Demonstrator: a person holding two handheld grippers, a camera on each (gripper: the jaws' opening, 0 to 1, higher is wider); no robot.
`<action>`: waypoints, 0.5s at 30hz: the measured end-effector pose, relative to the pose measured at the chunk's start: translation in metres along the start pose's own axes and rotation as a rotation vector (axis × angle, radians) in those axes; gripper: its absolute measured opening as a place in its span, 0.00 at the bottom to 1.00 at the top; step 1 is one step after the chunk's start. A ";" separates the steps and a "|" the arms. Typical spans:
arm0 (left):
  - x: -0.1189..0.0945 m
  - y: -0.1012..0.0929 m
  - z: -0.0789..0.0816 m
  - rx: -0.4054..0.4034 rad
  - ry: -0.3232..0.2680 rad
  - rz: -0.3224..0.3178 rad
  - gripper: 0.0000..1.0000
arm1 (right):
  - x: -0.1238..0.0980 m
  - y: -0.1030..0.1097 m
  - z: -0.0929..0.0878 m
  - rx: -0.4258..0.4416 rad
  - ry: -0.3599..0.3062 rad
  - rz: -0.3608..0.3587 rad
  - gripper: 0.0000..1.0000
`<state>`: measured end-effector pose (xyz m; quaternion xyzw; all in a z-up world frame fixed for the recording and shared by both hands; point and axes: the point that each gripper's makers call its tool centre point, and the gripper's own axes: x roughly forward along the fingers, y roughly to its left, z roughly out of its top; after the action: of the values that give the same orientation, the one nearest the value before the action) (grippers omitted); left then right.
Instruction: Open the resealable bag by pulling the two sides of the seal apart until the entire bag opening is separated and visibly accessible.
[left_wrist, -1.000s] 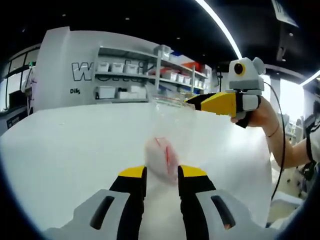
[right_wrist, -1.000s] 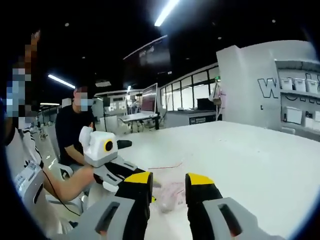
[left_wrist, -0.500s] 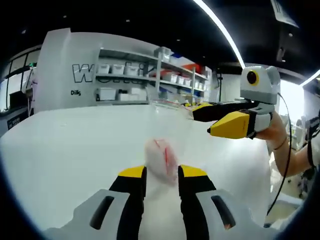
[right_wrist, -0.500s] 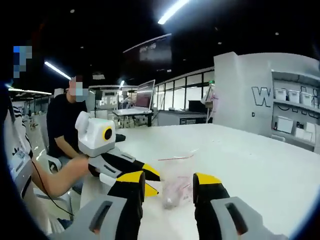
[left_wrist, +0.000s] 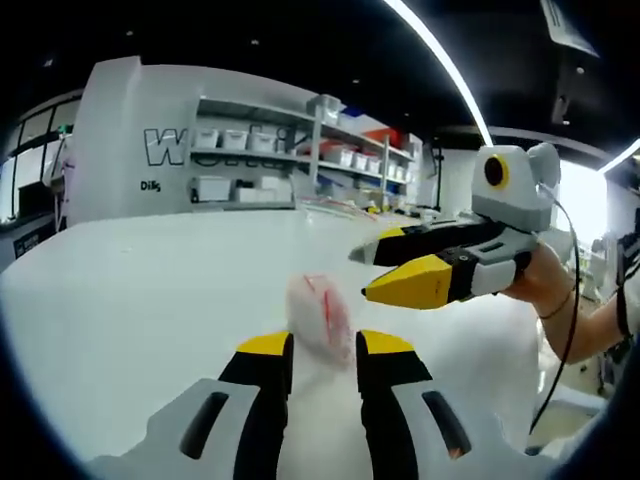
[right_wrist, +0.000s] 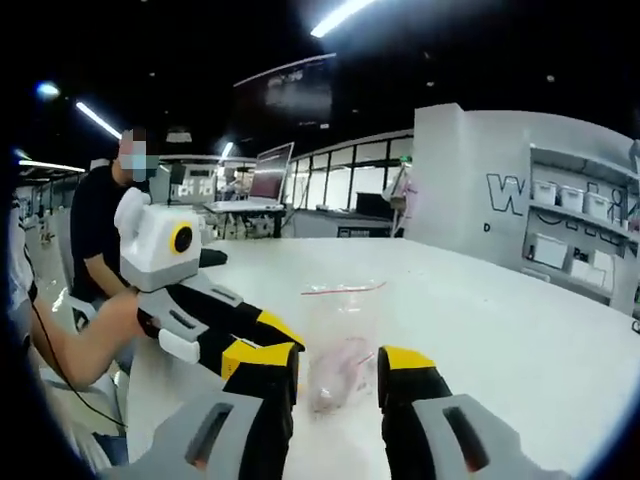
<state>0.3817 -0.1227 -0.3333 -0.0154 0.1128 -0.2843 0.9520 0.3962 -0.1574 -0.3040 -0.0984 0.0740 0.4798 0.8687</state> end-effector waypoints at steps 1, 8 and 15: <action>0.000 0.000 0.000 0.001 0.000 0.000 0.26 | 0.002 0.000 -0.002 0.002 0.007 0.001 0.28; -0.002 -0.001 0.002 -0.002 -0.013 -0.001 0.26 | 0.007 0.000 -0.011 0.008 0.037 0.007 0.16; -0.002 0.000 0.000 -0.001 -0.006 0.003 0.26 | 0.012 -0.003 -0.015 -0.028 0.060 -0.009 0.00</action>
<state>0.3798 -0.1217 -0.3326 -0.0165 0.1102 -0.2830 0.9526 0.4044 -0.1529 -0.3208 -0.1255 0.0928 0.4736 0.8668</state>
